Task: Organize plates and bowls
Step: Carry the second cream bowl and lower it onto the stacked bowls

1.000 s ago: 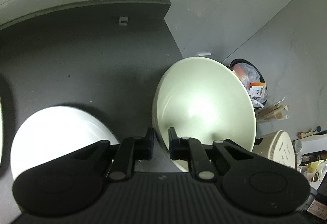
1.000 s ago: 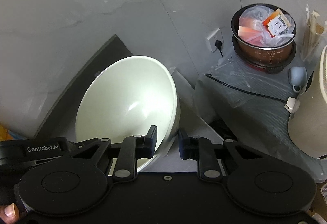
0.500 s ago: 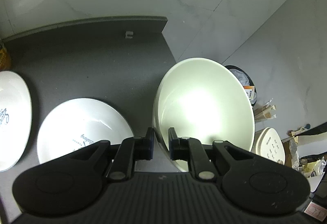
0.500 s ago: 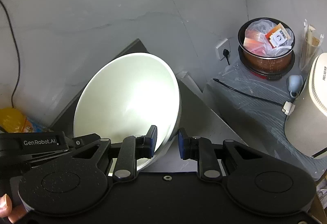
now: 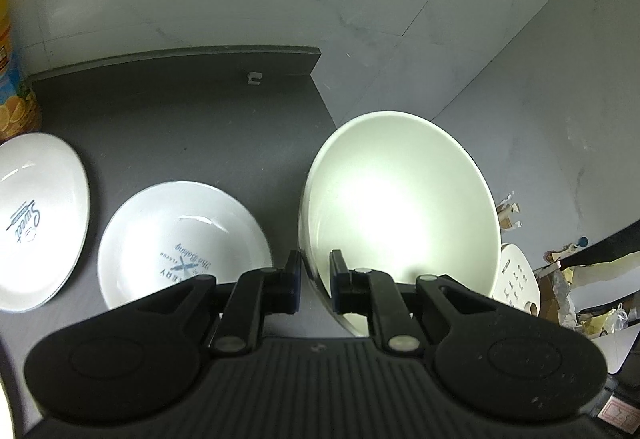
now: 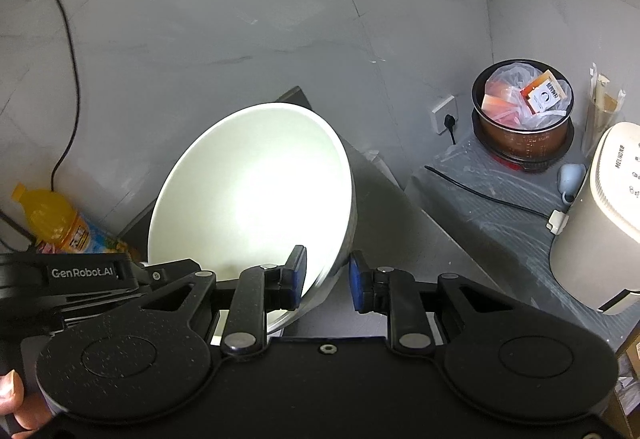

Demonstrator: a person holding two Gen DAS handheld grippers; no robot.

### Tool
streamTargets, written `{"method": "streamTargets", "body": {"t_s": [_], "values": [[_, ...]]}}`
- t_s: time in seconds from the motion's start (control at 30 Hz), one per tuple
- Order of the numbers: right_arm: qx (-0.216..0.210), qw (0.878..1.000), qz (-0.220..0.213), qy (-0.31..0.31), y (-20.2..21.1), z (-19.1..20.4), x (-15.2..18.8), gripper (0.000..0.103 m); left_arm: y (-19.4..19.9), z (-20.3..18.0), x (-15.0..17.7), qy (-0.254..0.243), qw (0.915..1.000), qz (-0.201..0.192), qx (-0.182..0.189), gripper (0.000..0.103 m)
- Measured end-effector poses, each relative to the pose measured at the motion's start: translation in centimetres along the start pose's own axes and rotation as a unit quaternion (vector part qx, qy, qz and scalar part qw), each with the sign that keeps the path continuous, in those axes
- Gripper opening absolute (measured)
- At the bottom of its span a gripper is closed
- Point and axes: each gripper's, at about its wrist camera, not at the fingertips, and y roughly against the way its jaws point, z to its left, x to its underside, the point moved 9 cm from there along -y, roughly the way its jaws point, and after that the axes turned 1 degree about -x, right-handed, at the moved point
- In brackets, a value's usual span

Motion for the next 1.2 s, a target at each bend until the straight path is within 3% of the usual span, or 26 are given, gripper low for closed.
{"method": "streamTargets", "body": {"t_s": [0.6,0.87,1.2], "values": [[-0.032,0.999,0.017,-0.002,3.5,0.6,4.0,0.025,3.7,1.8,4.5,0.010,0.9998,-0.006,0.015,0.012],[-0.036,0.998,0.018,0.048,4.6,2.3,5.5,0.026,4.6,3.4,6.7,0.023,0.9997,-0.005,0.009,0.012],[-0.041,0.995,0.053,0.071,4.3,3.2,8.6,0.026,5.0,6.5,10.1,0.046,0.9988,0.015,0.001,0.012]]}}
